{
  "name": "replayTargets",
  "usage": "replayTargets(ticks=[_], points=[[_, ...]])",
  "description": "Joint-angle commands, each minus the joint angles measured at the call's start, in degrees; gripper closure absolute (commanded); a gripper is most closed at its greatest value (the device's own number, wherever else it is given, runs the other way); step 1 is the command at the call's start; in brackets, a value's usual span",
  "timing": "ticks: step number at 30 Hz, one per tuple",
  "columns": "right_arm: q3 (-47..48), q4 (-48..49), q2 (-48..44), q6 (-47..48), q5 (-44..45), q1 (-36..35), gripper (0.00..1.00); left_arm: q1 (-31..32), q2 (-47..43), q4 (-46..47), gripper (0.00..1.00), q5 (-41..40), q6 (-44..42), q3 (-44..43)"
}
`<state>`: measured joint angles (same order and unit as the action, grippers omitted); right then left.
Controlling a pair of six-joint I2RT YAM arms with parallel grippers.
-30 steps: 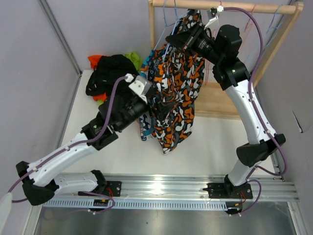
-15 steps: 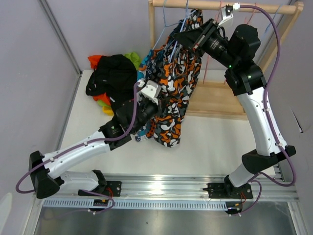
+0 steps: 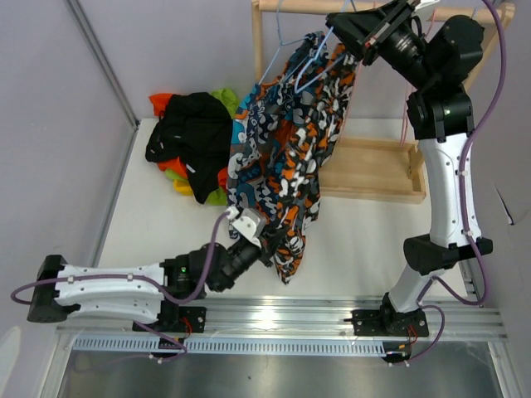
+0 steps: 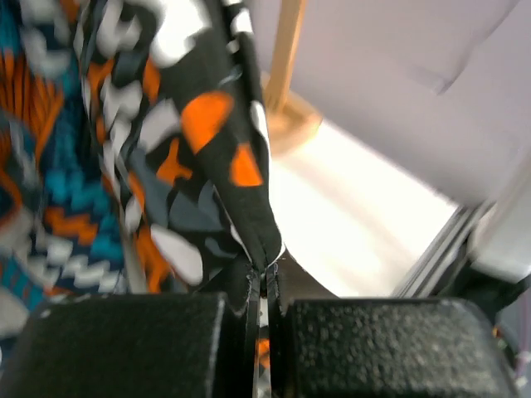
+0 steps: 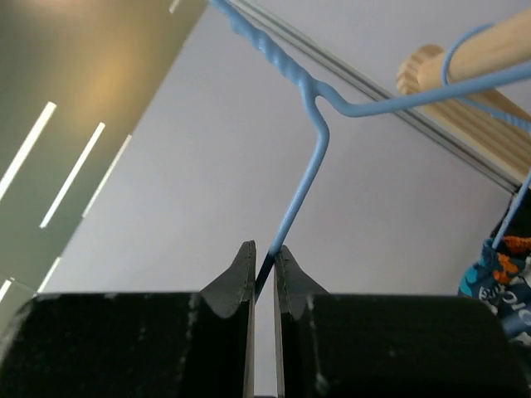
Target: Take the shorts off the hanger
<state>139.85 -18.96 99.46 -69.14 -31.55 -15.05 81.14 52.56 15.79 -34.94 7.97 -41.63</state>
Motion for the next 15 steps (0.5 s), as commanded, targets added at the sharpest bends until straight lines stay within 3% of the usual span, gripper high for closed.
replayTargets(ticks=[1,6,8,12,15], points=[[4.5,13.5,0.7,-3.9,1.4,3.5,1.0,3.3,1.7,0.0,1.0,-5.8,5.4,4.3],[2.7,13.0,-0.6,-5.5,-0.3,4.1,1.0,3.9,3.7,1.4,1.0,-8.0,5.0,4.5],[-2.7,16.8,-3.3,-9.2,-3.0,2.8,1.0,2.7,5.5,1.7,1.0,-9.0,1.0,0.6],[-23.3,22.1,-16.1,-12.1,0.2,-4.5,1.0,-12.4,12.5,-1.0,1.0,2.3,-1.0,-8.6],[-28.0,21.4,-20.6,-13.6,3.6,-9.9,1.0,-21.5,18.7,-1.4,1.0,7.8,-3.1,-17.2]])
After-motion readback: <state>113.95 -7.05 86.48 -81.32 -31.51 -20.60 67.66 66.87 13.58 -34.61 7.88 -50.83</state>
